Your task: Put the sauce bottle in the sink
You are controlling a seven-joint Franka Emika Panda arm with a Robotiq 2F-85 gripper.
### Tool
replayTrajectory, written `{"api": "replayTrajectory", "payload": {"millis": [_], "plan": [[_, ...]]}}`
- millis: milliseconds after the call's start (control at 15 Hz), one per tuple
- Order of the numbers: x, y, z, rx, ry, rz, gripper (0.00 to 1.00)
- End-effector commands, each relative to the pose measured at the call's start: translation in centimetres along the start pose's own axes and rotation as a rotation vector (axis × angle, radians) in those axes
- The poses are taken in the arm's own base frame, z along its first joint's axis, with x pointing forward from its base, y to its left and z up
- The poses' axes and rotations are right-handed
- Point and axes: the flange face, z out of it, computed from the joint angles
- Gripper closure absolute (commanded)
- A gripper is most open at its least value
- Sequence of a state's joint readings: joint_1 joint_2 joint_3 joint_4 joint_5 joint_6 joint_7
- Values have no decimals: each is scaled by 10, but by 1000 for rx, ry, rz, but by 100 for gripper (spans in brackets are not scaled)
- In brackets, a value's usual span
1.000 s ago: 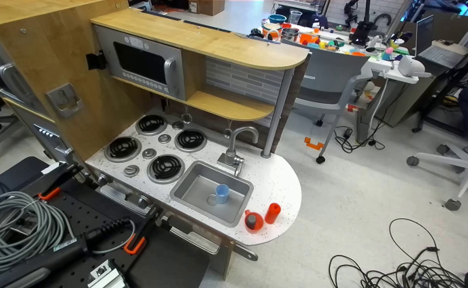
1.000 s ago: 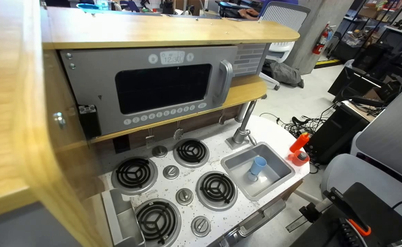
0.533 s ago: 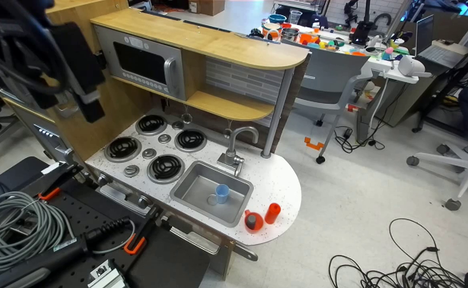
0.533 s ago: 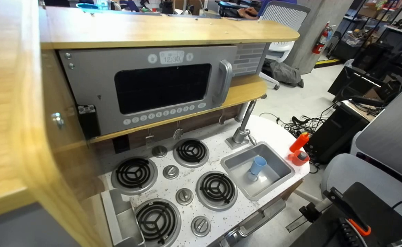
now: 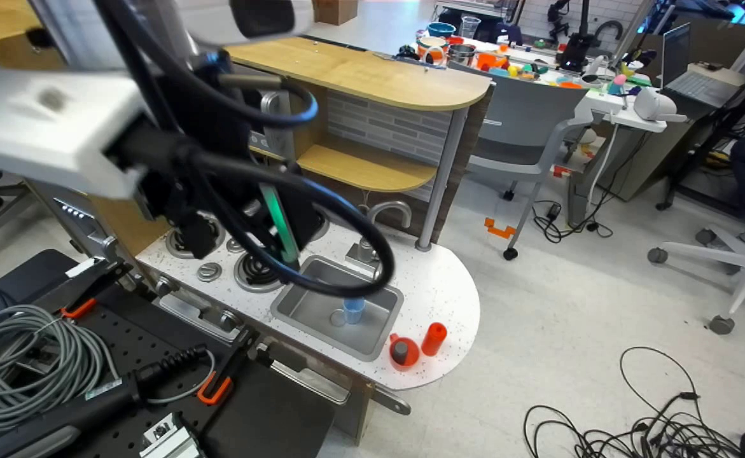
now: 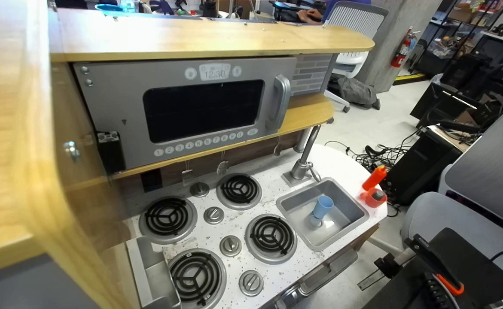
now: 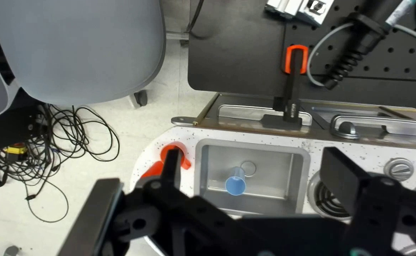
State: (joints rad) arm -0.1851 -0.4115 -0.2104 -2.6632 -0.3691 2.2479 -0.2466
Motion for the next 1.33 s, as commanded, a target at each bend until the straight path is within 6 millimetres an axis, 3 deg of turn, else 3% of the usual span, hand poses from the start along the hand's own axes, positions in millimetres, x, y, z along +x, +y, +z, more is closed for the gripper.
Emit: {"api": "replayTrajectory", "payload": {"millis": [0, 200, 800, 1267], "plan": [[5, 40, 39, -3, -10, 15, 0], [5, 69, 57, 3, -7, 67, 0], [17, 152, 96, 11, 54, 586, 0], [40, 187, 120, 110, 41, 967, 0]]}}
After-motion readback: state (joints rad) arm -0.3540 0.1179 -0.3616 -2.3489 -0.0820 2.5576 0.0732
